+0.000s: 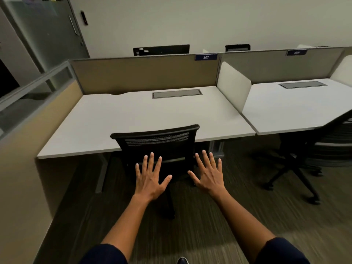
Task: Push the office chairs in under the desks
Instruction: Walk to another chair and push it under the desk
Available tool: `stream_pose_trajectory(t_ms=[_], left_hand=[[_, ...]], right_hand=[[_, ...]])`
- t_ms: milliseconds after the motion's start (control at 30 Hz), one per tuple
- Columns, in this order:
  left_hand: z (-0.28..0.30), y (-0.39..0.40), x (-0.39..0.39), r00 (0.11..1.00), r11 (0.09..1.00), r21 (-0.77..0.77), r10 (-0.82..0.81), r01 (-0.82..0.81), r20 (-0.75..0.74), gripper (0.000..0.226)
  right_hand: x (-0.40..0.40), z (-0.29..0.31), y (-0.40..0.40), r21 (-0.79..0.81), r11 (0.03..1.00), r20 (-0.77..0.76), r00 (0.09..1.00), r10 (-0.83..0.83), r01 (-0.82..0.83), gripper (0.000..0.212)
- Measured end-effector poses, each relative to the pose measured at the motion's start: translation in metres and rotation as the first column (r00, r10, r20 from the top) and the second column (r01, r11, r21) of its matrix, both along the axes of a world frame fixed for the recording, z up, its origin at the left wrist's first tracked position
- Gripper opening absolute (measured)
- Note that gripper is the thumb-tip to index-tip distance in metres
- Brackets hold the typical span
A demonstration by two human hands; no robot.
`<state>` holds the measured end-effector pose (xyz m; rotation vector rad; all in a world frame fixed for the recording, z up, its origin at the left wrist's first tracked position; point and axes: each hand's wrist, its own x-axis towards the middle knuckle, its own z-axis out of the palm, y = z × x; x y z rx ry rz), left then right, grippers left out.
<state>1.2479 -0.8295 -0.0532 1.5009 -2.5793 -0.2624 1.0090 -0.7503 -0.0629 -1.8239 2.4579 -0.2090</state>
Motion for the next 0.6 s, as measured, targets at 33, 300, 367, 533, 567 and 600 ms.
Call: stream_pose_trajectory(t_ms=[33, 300, 367, 533, 567, 600], left_hand=[[0.0, 0.015, -0.001, 1.0, 1.0, 0.008, -0.011, 0.011, 0.003, 0.085], [0.0, 0.109, -0.034, 0.994, 0.994, 0.013, -0.109, 0.109, 0.008, 0.084], [0.004, 0.125, -0.051, 0.989, 0.989, 0.009, -0.145, 0.146, -0.008, 0.084], [0.012, 0.157, -0.103, 0.969, 0.969, -0.032, -0.245, 0.244, -0.019, 0.082], [0.013, 0.163, -0.115, 0.964, 0.964, -0.037, -0.264, 0.264, -0.019, 0.082], [0.014, 0.167, -0.126, 0.959, 0.959, -0.039, -0.281, 0.28, -0.018, 0.082]], right_hand=[[0.001, 0.001, 0.016, 0.002, 1.0, -0.009, 1.0, -0.005, 0.005, 0.083], [-0.012, 0.011, 0.127, -0.071, 0.994, -0.071, 0.994, -0.084, 0.079, 0.083], [-0.023, 0.015, 0.151, -0.076, 0.99, -0.087, 0.989, -0.124, 0.117, 0.084], [-0.063, 0.029, 0.199, -0.102, 0.971, -0.107, 0.968, -0.227, 0.216, 0.085], [-0.072, 0.032, 0.208, -0.111, 0.966, -0.104, 0.963, -0.247, 0.235, 0.085], [-0.08, 0.034, 0.215, -0.118, 0.961, -0.102, 0.96, -0.261, 0.249, 0.085]])
